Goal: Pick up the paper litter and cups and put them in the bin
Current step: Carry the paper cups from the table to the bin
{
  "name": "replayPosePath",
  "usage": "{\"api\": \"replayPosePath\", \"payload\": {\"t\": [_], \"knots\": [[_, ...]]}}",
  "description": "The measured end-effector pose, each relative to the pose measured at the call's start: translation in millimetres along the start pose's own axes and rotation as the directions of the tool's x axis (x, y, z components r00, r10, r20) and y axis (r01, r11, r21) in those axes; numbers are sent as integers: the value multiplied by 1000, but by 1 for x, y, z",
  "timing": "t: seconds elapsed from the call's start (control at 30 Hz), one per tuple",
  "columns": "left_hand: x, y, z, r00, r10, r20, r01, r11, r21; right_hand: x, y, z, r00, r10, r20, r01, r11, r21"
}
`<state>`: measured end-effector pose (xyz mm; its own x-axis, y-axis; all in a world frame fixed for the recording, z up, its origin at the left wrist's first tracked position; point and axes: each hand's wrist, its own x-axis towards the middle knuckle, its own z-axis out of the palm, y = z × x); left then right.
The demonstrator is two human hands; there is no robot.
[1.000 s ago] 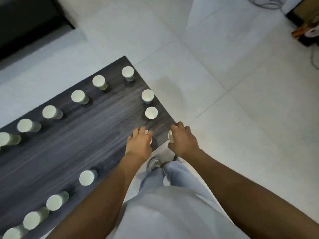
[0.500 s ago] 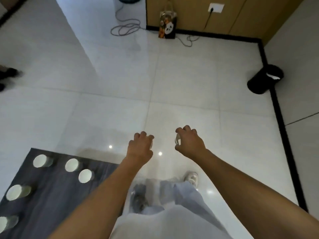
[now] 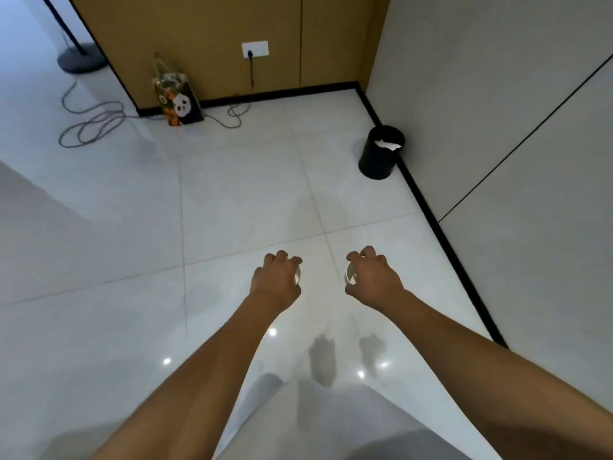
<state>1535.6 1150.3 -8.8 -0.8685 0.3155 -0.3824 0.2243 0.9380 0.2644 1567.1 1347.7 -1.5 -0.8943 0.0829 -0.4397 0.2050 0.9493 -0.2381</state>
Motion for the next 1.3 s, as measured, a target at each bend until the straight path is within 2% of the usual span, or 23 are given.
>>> {"api": "replayPosePath", "payload": {"t": [0.17, 0.3, 0.6, 0.77, 1.1, 1.3], "knots": [[86, 45, -32, 997, 79, 25, -80, 995, 53, 57, 54, -44, 996, 89, -17, -88, 994, 59], [172, 65, -62, 995, 91, 49, -96, 990, 107, 127, 86, -83, 992, 120, -45, -116, 990, 81], [374, 139, -134, 988, 133, 74, -140, 986, 89, 279, 151, -185, 978, 179, -107, -159, 972, 171], [464, 194, -157, 979, 179, 98, -186, 980, 75, 353, 202, -238, 975, 211, -65, -195, 961, 198], [657, 288, -184, 992, 100, 82, -101, 995, 14, 535, 314, -337, 986, 160, -46, -152, 979, 138], [744, 324, -202, 997, 35, 68, -32, 998, -47, 631, 352, -389, 995, 100, 22, -101, 992, 74]]}}
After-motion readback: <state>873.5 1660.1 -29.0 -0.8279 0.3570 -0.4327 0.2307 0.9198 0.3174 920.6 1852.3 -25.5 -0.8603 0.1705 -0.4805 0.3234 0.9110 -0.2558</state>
